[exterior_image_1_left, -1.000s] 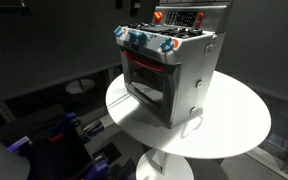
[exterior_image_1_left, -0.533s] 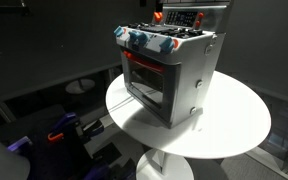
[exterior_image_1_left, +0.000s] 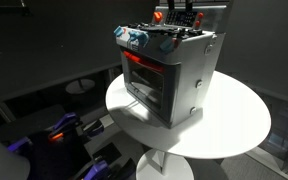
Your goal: Push the top right button on the toy stove
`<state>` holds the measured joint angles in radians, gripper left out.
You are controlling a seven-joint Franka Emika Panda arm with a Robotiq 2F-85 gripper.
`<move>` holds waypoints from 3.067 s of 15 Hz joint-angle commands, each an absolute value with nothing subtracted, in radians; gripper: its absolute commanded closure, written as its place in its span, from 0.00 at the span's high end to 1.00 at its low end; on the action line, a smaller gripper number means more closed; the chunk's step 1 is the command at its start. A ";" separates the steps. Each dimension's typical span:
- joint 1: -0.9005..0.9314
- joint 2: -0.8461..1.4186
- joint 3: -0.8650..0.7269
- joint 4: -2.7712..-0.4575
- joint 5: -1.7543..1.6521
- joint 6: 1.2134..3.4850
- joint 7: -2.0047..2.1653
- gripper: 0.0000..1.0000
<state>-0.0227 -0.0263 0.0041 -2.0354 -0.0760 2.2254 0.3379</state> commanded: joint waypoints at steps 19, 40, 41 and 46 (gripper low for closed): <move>0.016 0.254 -0.090 -1.718 -0.266 2.217 0.546 1.00; -0.008 0.001 -0.053 -1.846 -0.044 1.856 0.259 1.00; -0.008 -0.019 -0.053 -1.857 -0.035 1.835 0.236 1.00; -0.005 -0.146 -0.045 -1.954 -0.048 1.757 0.159 1.00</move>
